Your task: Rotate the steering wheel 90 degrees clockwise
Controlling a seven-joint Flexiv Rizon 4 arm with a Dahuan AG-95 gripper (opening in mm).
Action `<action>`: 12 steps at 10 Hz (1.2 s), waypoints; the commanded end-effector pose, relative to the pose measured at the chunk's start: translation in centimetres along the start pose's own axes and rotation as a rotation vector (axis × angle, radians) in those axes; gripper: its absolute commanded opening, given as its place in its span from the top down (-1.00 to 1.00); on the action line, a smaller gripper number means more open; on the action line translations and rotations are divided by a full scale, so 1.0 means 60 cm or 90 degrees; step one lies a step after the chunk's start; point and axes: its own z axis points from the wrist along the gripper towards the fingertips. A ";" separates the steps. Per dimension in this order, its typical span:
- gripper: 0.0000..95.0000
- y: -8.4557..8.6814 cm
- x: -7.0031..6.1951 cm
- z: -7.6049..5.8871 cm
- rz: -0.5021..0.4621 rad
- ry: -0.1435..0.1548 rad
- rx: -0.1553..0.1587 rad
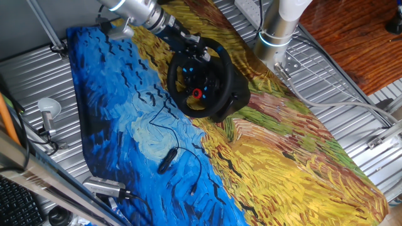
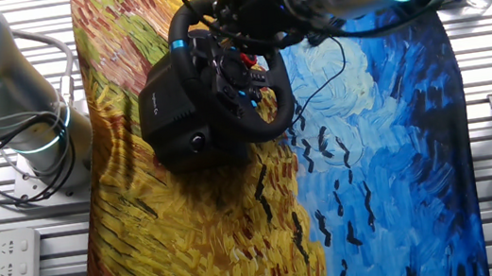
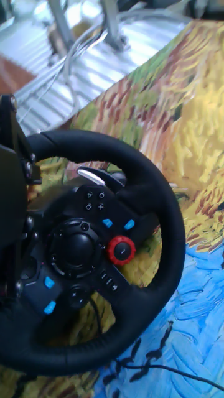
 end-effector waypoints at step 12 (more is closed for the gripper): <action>0.20 0.006 -0.010 0.011 -0.164 0.092 0.038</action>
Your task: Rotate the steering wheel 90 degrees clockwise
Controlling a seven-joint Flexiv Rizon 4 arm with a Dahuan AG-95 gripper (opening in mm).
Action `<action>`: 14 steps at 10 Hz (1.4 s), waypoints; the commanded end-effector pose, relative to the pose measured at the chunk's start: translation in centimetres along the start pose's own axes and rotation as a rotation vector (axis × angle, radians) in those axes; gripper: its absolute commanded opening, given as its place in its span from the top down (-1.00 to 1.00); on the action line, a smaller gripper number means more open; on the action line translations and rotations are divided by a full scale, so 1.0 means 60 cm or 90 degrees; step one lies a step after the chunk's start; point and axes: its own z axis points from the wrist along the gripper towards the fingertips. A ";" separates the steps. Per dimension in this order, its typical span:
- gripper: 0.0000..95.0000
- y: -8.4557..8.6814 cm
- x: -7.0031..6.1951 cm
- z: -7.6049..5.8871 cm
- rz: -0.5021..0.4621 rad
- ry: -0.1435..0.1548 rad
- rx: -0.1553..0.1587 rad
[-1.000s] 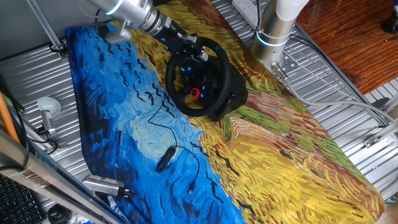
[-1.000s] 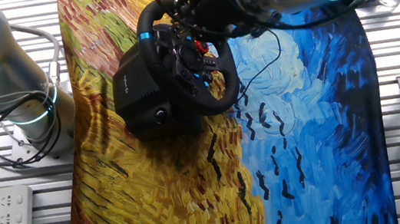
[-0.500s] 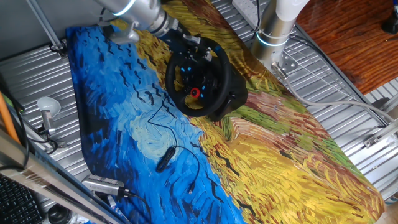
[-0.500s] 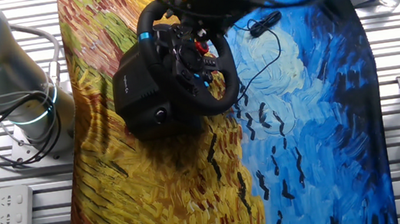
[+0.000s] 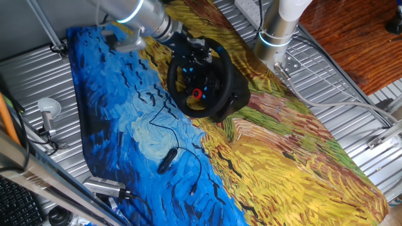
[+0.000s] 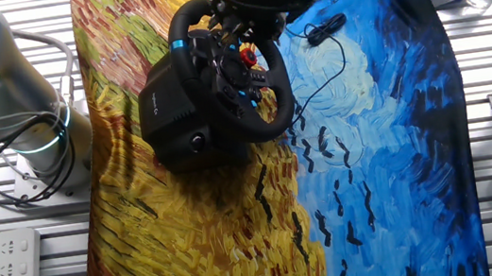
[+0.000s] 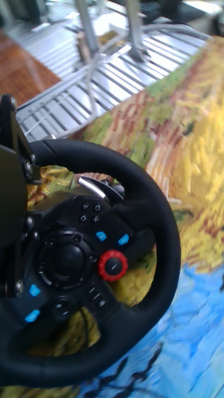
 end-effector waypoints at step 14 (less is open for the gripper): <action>0.20 0.007 0.006 -0.016 -0.072 0.044 -0.055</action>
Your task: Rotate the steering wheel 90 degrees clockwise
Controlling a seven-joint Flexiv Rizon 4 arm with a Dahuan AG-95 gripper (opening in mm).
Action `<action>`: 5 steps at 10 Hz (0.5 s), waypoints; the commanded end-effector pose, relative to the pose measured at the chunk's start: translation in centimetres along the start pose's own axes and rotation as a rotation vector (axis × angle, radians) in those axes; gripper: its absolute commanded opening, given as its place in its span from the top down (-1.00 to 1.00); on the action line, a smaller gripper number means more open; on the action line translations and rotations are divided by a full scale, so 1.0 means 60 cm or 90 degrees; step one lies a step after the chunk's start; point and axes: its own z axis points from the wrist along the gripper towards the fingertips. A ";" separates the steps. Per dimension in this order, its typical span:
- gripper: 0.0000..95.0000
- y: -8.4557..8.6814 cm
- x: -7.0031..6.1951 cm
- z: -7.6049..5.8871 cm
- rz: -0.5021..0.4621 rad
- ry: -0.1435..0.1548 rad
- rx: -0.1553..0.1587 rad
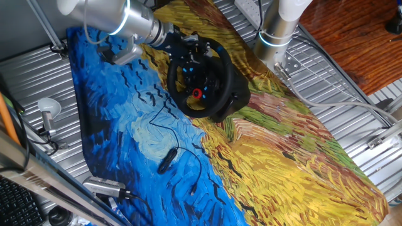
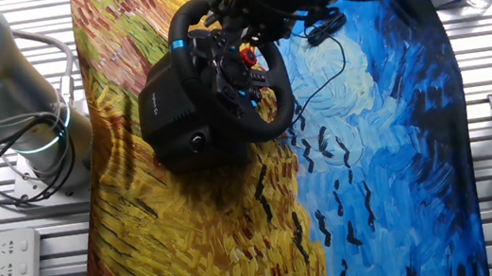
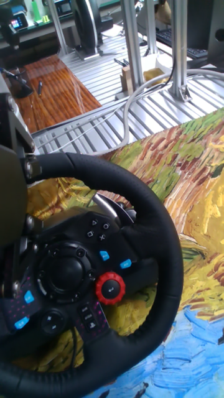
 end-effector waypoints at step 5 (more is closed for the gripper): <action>0.20 -0.004 -0.001 0.003 -0.004 0.002 -0.002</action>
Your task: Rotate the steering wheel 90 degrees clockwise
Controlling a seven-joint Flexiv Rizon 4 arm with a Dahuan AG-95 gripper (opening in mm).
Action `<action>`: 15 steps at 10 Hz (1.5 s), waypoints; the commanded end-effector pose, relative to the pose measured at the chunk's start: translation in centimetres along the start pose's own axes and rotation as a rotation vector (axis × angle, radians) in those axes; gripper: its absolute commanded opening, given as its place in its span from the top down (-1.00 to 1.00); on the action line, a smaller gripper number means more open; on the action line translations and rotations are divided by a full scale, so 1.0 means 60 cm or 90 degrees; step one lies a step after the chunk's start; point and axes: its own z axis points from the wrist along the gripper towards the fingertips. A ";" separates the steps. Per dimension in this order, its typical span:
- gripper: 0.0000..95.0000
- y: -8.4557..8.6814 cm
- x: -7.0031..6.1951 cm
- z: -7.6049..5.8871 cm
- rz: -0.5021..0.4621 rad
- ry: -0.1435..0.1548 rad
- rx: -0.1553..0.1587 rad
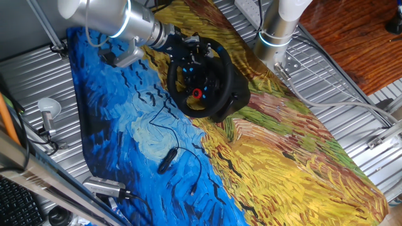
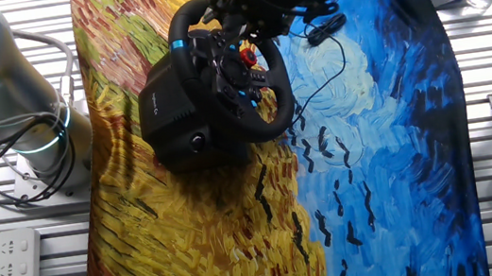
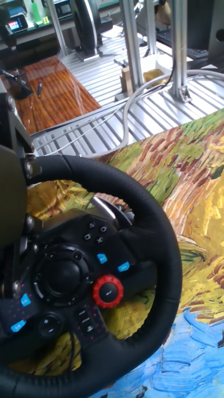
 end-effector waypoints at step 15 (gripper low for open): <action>0.20 0.004 -0.005 0.002 0.019 -0.015 0.031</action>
